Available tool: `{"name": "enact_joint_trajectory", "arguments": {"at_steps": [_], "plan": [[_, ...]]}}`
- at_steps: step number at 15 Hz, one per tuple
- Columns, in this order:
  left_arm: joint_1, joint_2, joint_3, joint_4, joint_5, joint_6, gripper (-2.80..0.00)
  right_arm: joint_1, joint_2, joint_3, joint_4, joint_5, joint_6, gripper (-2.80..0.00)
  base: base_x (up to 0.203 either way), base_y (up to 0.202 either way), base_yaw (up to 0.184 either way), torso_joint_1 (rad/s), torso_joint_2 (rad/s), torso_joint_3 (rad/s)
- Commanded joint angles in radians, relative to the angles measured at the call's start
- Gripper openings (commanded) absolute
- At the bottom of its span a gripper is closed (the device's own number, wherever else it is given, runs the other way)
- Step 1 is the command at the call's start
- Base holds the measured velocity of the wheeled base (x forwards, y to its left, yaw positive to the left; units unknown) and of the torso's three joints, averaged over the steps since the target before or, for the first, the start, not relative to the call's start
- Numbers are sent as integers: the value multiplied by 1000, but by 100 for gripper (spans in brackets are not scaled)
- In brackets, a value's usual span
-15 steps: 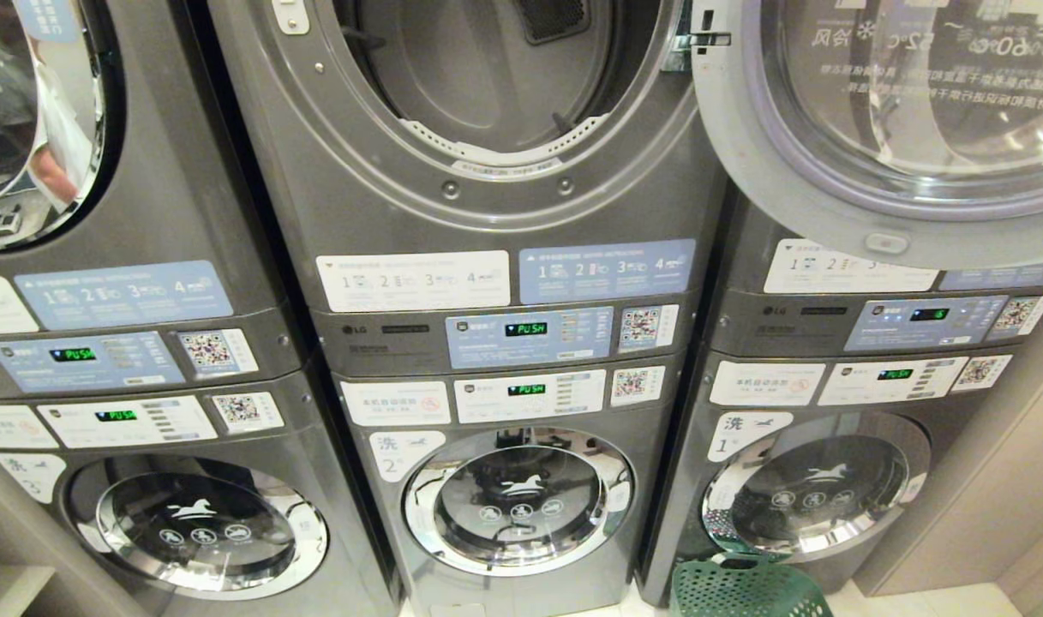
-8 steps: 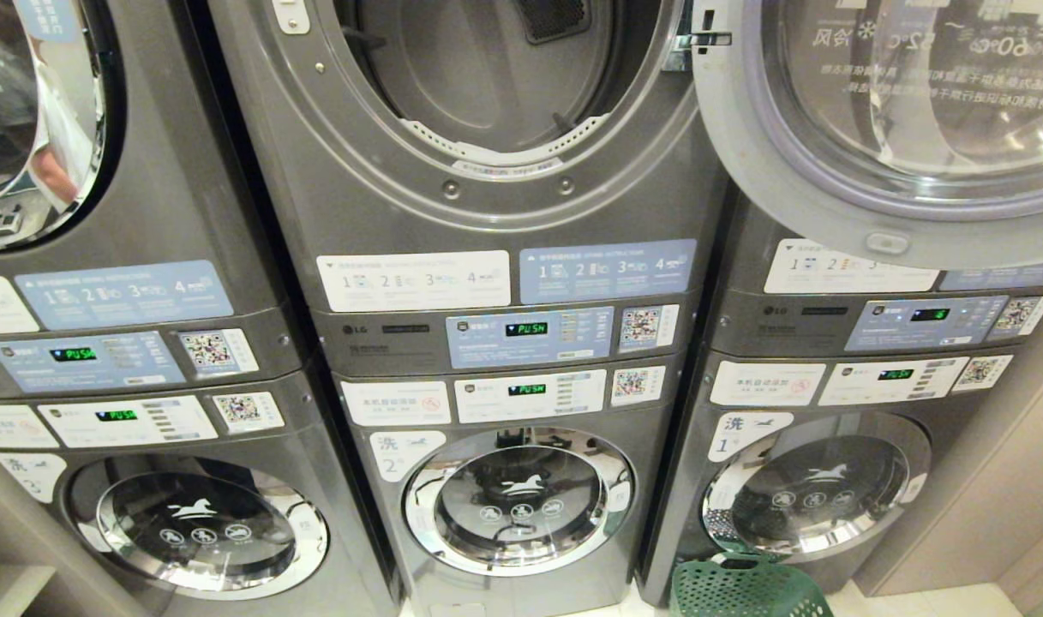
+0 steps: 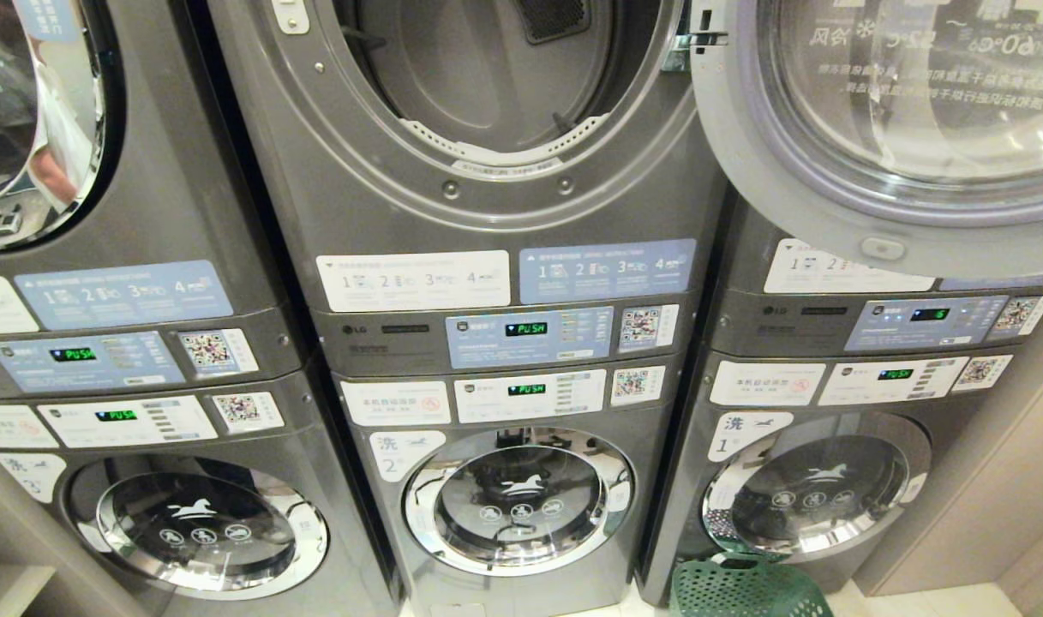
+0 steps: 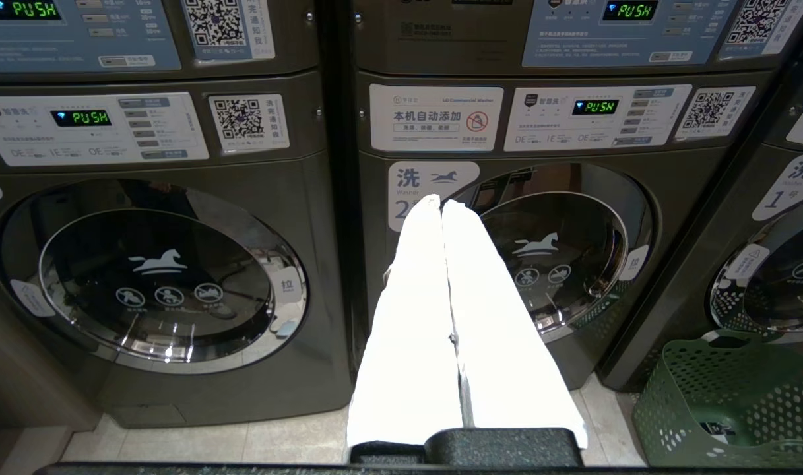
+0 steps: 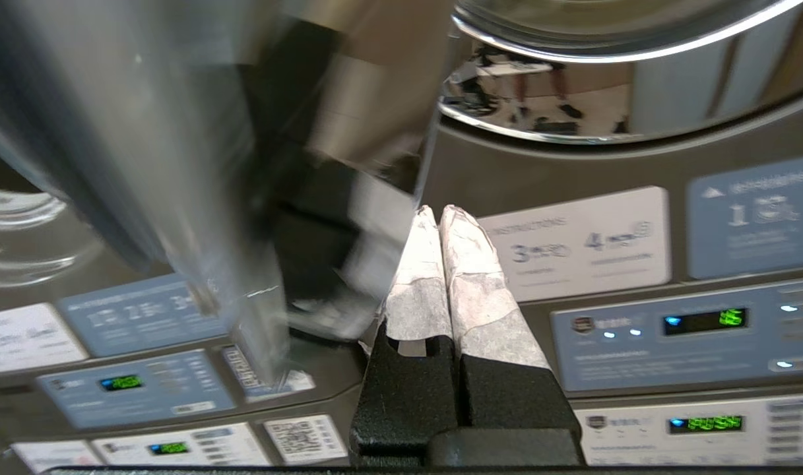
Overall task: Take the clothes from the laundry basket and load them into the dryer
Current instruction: Close the dryer
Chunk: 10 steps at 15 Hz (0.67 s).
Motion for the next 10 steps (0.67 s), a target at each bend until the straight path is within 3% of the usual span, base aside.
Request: {"name": "enact_joint_trajectory", "arguments": {"at_steps": [1,6,10], "plan": [[1,-1,0,0,0,-1,-280,4,-57,61,-5,5,4,-280,0,0,0,0,0,0],[1,-1,1,0,1,-1,-280,10,-241,301,-5,4,4,-280,0,0,0,0,0,0],[1,-1,2,0,1,-1,-280,70,-390,424,-5,4,4,-280,0,0,0,0,0,0]]}}
